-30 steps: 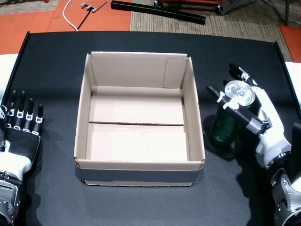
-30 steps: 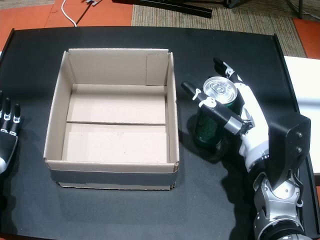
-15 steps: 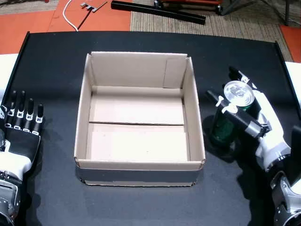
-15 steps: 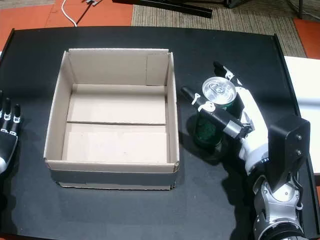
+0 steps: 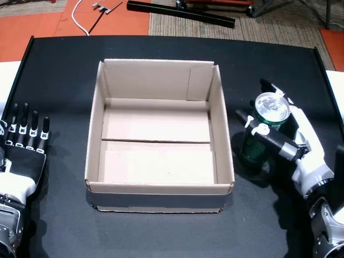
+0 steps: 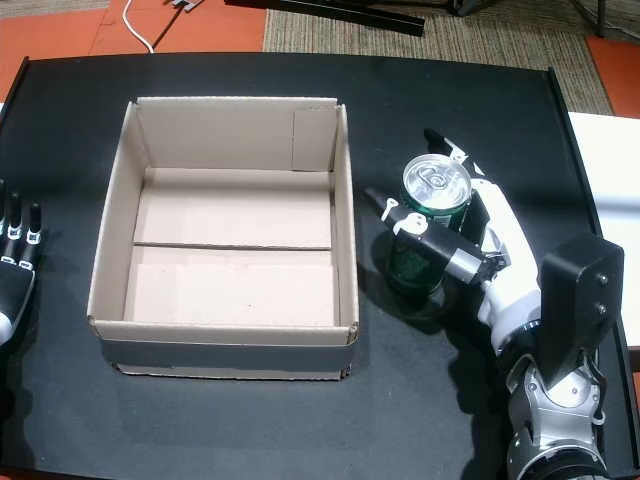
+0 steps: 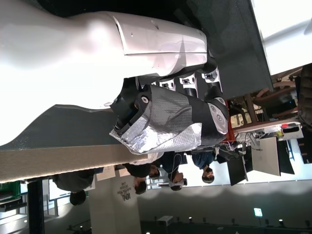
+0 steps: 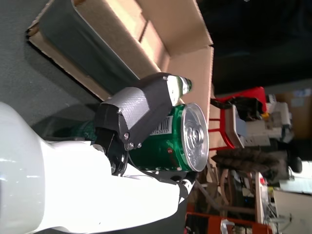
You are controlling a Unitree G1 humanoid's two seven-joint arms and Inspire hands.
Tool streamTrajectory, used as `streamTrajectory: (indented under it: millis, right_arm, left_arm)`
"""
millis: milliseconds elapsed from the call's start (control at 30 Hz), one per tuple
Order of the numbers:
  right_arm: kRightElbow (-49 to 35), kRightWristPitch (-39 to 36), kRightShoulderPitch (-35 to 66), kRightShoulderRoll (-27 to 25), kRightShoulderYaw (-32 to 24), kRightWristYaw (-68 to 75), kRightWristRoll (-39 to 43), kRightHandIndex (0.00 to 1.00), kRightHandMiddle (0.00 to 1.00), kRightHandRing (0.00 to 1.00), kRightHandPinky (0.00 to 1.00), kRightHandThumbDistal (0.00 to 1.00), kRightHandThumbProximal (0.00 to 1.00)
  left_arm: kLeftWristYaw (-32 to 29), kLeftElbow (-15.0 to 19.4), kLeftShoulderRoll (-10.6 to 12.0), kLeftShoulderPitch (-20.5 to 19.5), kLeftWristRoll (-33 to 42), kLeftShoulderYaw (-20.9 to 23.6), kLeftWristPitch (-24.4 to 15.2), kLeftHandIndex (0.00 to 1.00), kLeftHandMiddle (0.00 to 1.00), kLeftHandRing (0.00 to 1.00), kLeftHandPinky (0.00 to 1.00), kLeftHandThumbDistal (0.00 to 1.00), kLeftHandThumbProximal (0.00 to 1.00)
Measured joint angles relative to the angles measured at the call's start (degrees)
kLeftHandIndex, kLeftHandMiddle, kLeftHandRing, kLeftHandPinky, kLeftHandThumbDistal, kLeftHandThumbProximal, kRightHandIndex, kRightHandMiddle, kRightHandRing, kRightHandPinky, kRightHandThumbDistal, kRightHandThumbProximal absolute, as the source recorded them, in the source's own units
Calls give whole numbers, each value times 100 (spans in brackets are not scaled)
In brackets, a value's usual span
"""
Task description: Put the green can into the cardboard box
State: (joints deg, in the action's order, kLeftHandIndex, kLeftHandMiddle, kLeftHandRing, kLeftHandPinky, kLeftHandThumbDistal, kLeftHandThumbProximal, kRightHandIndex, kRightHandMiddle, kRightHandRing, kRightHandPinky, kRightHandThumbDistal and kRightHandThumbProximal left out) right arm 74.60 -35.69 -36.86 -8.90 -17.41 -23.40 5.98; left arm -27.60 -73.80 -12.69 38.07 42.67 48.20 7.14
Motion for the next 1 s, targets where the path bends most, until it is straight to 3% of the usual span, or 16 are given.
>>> streamTrajectory:
  millis: [133,233,400,467,733,767,867,900,933,1000]
  right_arm:
    - [0,61,0,46,47,437,-71,59,56,60,65,19,0]
    - [-1,12,0,46,114,784,-202,48,46,50,56,1,0]
    - [-1,-172,39,49,252,1116,-393,43,41,43,48,0,0]
    - [-1,-197,52,58,242,1095,-383,40,39,41,46,0,0]
    - [-1,-203,74,67,189,968,-317,30,29,32,38,0,0]
    - [-1,-203,74,67,198,977,-327,28,26,29,37,0,4]
    - [-1,-219,74,59,278,1104,-427,4,4,12,26,0,42]
    - [-1,-221,71,49,330,1218,-496,1,1,7,24,0,52]
    - [0,-220,72,41,368,1301,-553,0,0,4,22,0,55]
    - [2,-221,73,3,526,1551,-729,1,5,9,22,0,44]
  left_arm:
    - [0,0,2,0,0,-2,-9,46,45,56,69,3,47]
    - [0,0,1,-1,0,7,-8,49,47,57,71,1,47]
    - [9,0,1,1,16,51,13,48,47,58,72,0,49]
    - [17,0,1,3,16,64,13,47,46,56,67,1,48]
    - [31,0,-1,8,16,95,16,47,46,56,69,0,49]
    - [31,0,-1,9,16,106,16,47,46,56,69,0,49]
    - [32,0,1,10,16,129,16,47,46,55,67,0,49]
    - [41,0,2,14,16,132,15,47,46,55,68,0,50]
    - [44,-1,4,17,16,133,15,47,45,55,68,0,50]
    - [44,-1,4,21,16,135,15,45,44,54,67,0,49]
